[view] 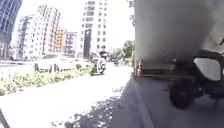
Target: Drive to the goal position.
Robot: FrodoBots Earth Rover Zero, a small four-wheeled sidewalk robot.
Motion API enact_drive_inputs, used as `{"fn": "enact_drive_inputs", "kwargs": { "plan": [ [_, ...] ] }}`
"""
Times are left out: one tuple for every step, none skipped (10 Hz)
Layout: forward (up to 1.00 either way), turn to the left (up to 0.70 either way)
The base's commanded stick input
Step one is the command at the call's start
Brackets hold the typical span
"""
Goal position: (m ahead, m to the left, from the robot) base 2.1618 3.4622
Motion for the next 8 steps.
{"fn": "enact_drive_inputs", "kwargs": {
  "plan": [
    [0.70,0.00],
    [0.70,0.00],
    [0.70,0.00],
    [0.70,0.00],
    [0.70,0.00],
    [0.70,0.00],
    [0.70,0.00],
    [0.70,0.00]
  ]
}}
